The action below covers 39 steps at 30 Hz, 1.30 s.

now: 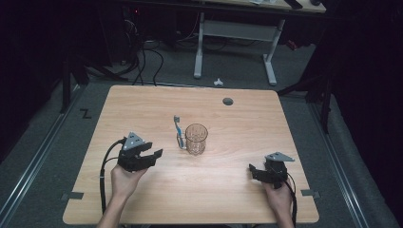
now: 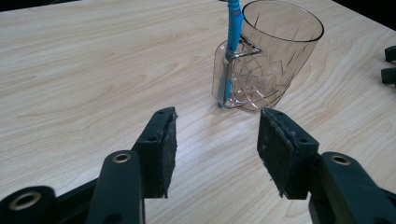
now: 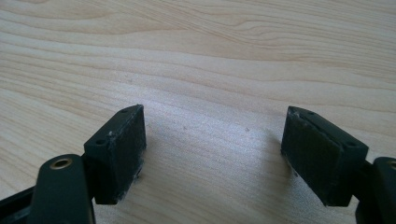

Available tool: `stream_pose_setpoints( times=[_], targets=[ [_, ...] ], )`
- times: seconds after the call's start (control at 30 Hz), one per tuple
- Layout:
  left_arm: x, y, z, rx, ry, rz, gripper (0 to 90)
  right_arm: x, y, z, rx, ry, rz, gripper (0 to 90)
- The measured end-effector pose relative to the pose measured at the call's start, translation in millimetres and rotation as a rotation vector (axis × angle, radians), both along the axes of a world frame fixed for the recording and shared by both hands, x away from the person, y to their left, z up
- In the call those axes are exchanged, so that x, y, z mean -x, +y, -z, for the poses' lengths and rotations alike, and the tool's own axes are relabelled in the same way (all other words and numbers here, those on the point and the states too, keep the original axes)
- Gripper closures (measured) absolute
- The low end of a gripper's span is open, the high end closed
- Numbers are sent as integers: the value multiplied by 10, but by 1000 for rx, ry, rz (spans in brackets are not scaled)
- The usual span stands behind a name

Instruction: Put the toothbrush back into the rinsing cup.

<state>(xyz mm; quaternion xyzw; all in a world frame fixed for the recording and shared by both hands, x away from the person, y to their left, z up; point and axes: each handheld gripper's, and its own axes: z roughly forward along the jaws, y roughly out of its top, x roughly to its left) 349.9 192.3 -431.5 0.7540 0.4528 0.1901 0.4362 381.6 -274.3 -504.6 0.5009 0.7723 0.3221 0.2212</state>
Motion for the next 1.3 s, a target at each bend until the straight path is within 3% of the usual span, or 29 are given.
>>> stream_pose_setpoints(
  times=[1.3],
  targets=[
    [7,229,239,-7,66,-72,475,0,0,0,0,0,0,222]
  ],
)
